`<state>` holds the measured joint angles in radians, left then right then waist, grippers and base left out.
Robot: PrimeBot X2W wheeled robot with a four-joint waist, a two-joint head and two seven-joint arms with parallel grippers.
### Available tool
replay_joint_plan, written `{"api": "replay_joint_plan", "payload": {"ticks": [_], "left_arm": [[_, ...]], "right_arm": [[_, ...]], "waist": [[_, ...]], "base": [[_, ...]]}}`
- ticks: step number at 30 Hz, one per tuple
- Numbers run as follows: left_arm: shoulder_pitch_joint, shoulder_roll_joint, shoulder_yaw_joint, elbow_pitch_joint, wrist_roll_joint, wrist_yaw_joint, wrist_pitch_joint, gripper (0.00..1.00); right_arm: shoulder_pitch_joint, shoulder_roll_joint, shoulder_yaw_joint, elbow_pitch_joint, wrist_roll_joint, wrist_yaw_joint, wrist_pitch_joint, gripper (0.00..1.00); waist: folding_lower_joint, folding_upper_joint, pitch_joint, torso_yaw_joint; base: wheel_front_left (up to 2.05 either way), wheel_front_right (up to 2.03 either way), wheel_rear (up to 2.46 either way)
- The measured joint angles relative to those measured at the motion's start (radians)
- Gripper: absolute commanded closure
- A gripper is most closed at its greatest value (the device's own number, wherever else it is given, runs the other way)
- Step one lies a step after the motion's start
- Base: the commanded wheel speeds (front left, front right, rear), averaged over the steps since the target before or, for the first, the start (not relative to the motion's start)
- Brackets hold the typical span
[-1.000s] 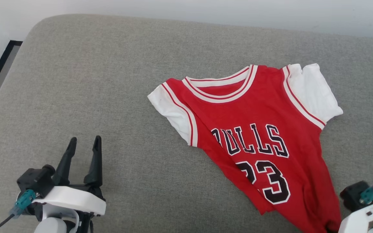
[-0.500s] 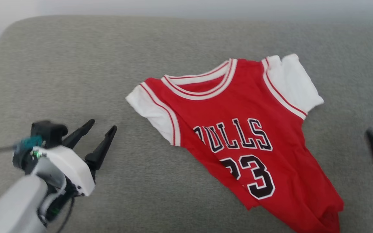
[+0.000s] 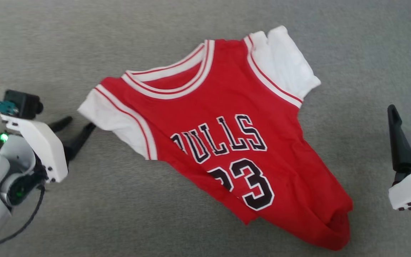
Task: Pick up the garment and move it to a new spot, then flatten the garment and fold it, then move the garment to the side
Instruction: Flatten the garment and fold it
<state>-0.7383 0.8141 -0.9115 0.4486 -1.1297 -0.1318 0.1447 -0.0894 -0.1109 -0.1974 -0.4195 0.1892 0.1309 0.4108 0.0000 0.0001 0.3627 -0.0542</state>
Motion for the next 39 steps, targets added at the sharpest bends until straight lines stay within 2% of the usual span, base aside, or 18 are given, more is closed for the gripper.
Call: {"api": "replay_joint_plan", "payload": {"ticks": [8,15,20,21,22,23,39], "left_arm": [[-0.096,0.012,-0.081,-0.022,-0.116,0.000,-0.066,0.00],[-0.155,0.019,-0.142,-0.092,-0.222,0.000,-0.055,0.00],[-0.185,0.034,-0.176,-0.106,-0.251,0.000,-0.058,0.00],[-0.189,0.035,-0.181,-0.109,-0.258,0.000,-0.064,0.07],[-0.192,0.036,-0.184,-0.113,-0.271,0.000,-0.067,0.62],[-0.195,0.039,-0.188,-0.129,-0.307,0.000,-0.068,1.00],[-0.192,0.076,-0.222,-0.171,-0.393,0.000,-0.129,1.00]], "right_arm": [[-0.003,0.028,0.011,0.039,-0.006,0.000,-0.035,0.00],[-0.010,0.040,0.047,0.076,-0.005,0.000,-0.048,0.00],[-0.020,0.045,0.067,0.093,-0.005,0.000,-0.057,0.00],[-0.020,0.046,0.067,0.096,-0.005,0.000,-0.060,0.00],[-0.020,0.047,0.068,0.098,-0.005,0.000,-0.061,0.00],[-0.020,0.048,0.068,0.102,-0.005,0.000,-0.067,0.00],[-0.023,0.047,0.056,0.126,-0.015,0.000,-0.050,0.00]], "waist": [[0.0000,0.0000,0.044,-0.059],[0.0000,0.0000,0.050,-0.076],[0.0000,0.0000,0.058,-0.087],[0.0000,0.0000,0.058,-0.089],[0.0000,0.0000,0.059,-0.090],[0.0000,0.0000,0.060,-0.091],[0.0000,0.0000,0.020,-0.018]], "base": [[0.00,0.00,0.00],[0.00,0.00,0.00],[0.00,0.00,0.00],[0.00,0.00,0.00],[0.00,0.00,0.00],[0.00,0.00,0.00],[0.00,0.00,0.00]]}}
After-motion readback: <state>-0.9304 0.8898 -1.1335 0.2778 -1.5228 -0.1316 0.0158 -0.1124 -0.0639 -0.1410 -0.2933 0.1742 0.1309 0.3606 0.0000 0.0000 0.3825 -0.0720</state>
